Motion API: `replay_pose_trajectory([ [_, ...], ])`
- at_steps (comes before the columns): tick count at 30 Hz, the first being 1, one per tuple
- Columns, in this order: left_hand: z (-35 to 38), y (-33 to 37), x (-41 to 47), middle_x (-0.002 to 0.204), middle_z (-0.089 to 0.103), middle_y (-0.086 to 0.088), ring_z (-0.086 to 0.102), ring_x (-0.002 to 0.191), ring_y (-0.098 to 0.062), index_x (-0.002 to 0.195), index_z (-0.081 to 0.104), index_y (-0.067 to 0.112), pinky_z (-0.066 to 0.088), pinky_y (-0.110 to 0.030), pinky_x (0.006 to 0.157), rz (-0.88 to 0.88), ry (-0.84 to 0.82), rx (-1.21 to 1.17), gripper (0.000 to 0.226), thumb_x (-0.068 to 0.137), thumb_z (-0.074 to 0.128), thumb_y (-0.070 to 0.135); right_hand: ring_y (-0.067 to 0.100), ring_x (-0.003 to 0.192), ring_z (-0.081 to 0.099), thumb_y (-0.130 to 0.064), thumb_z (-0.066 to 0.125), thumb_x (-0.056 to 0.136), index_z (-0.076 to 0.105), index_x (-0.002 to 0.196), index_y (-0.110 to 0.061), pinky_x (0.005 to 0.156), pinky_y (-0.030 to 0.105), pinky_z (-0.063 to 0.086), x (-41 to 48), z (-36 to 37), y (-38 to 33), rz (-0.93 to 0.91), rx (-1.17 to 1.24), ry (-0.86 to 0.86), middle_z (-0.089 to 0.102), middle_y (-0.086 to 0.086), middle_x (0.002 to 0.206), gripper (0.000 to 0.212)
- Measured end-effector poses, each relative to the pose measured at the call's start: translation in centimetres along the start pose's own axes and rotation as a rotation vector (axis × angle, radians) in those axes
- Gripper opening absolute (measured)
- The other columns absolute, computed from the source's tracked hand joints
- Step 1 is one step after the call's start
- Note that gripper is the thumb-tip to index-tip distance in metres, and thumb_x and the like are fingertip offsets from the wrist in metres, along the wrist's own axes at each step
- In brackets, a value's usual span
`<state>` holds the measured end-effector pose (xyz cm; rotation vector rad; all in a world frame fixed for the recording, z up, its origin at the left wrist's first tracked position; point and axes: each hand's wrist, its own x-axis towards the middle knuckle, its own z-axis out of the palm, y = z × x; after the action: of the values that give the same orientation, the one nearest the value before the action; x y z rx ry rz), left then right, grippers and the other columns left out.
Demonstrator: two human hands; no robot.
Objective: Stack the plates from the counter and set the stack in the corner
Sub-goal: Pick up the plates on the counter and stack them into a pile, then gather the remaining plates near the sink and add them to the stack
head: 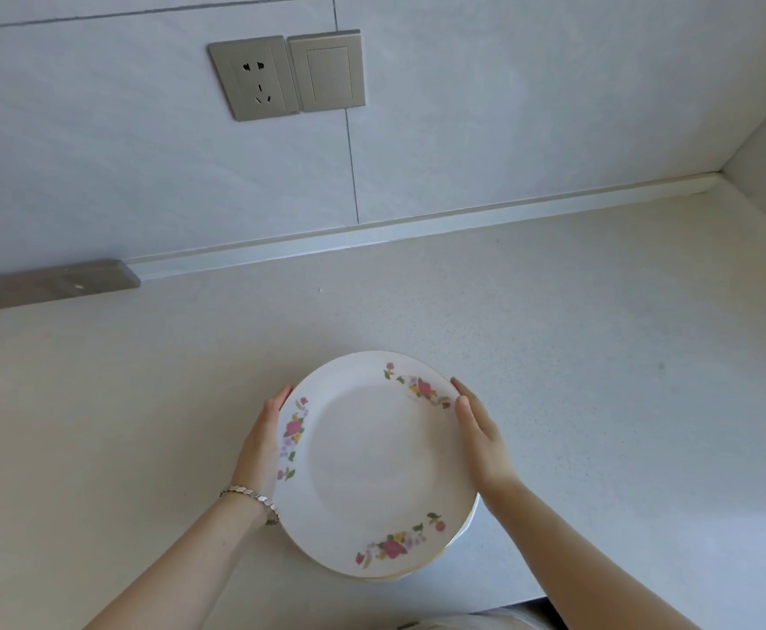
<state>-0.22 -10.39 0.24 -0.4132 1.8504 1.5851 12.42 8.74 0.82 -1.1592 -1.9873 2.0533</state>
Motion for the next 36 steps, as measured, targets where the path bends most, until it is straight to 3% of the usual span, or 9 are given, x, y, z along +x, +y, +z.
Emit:
replay_pose_trajectory([
  [5,-0.1,0.1,-0.1,0.125,0.063,-0.004,0.061,0.107,-0.027,0.13,0.052,0.028,0.049,-0.038,0.084,-0.243,-0.032,-0.135,0.064,0.088,0.024,0.067,0.016,0.13,0.043,-0.057,0.028,0.092,0.041,0.138,-0.033,0.114,0.043,0.029,-0.3,-0.1,2.4,0.18,0.182,-0.004,0.047,-0.007,0.141,0.054],
  [9,-0.4,0.2,0.0,0.07,0.075,-0.005,0.063,0.079,-0.024,0.1,0.067,0.019,0.049,-0.033,0.069,-0.308,-0.064,-0.118,0.067,0.087,0.024,0.069,0.016,0.112,0.057,-0.055,0.026,0.092,0.056,0.123,-0.028,0.099,0.038,0.044,-0.4,-0.4,2.7,0.246,0.235,-0.048,0.063,-0.004,0.12,0.051],
  [13,-0.2,-0.2,0.6,0.094,0.068,-0.007,0.063,0.083,-0.024,0.114,0.063,0.02,0.048,-0.033,0.071,-0.311,-0.079,-0.134,0.064,0.089,0.025,0.065,0.01,0.101,0.061,-0.049,0.025,0.095,0.06,0.11,-0.028,0.081,0.027,0.048,-0.4,-0.5,2.7,0.25,0.262,-0.052,0.067,-0.006,0.107,0.043],
  [18,-0.3,0.9,-0.2,0.077,0.07,-0.003,0.061,0.077,-0.023,0.104,0.063,0.02,0.046,-0.03,0.066,-0.315,-0.103,-0.032,0.064,0.091,0.018,0.063,0.018,0.115,0.056,-0.057,0.027,0.092,0.056,0.125,-0.026,0.104,0.039,0.04,-0.4,-0.5,2.5,0.295,0.201,-0.026,0.063,-0.003,0.121,0.054],
  [20,-0.1,2.0,-0.5,0.086,0.064,-0.002,0.06,0.084,-0.026,0.117,0.057,0.015,0.041,-0.028,0.065,-0.163,-0.071,0.225,0.067,0.091,0.017,0.062,0.016,0.12,0.052,-0.061,0.027,0.091,0.052,0.129,-0.031,0.109,0.042,0.036,-0.2,-1.0,2.2,0.303,0.08,-0.04,0.059,-0.006,0.127,0.055],
  [24,2.7,4.4,0.9,0.099,0.066,-0.015,0.057,0.105,-0.04,0.105,0.063,-0.001,0.036,-0.036,0.09,0.83,0.106,0.97,0.062,0.08,0.03,0.045,0.017,0.11,0.058,-0.054,0.031,0.093,0.059,0.117,-0.022,0.102,0.037,0.043,0.3,-3.2,0.5,0.34,-0.113,-0.072,0.064,-0.001,0.116,0.049],
  [26,6.6,5.3,1.3,0.081,0.069,-0.014,0.064,0.084,-0.039,0.083,0.066,0.004,0.038,-0.031,0.082,1.039,-0.055,0.99,0.037,0.082,0.039,0.03,0.019,0.105,0.061,-0.053,0.028,0.094,0.06,0.111,-0.018,0.097,0.034,0.045,-0.1,-4.8,0.1,0.386,-0.146,-0.042,0.066,0.003,0.11,0.05],
  [30,17.9,5.0,-2.0,0.086,0.071,-0.006,0.066,0.085,-0.029,0.076,0.054,0.021,0.052,-0.035,0.079,0.713,-0.609,1.1,0.016,0.088,0.044,0.019,0.015,0.087,0.062,-0.038,0.043,0.095,0.059,0.103,-0.015,0.083,0.026,0.049,-2.5,-9.5,1.1,0.398,-0.112,0.157,0.065,0.001,0.094,0.029],
  [36,31.4,-1.7,-11.3,0.091,0.064,-0.005,0.057,0.081,-0.024,0.078,0.05,0.019,0.05,-0.031,0.077,0.683,-1.029,1.34,0.016,0.086,0.036,0.016,0.014,0.08,0.059,-0.027,0.048,0.093,0.057,0.097,-0.017,0.066,0.019,0.044,-12.2,-18.5,5.1,0.457,0.004,0.498,0.064,0.001,0.09,0.014],
])
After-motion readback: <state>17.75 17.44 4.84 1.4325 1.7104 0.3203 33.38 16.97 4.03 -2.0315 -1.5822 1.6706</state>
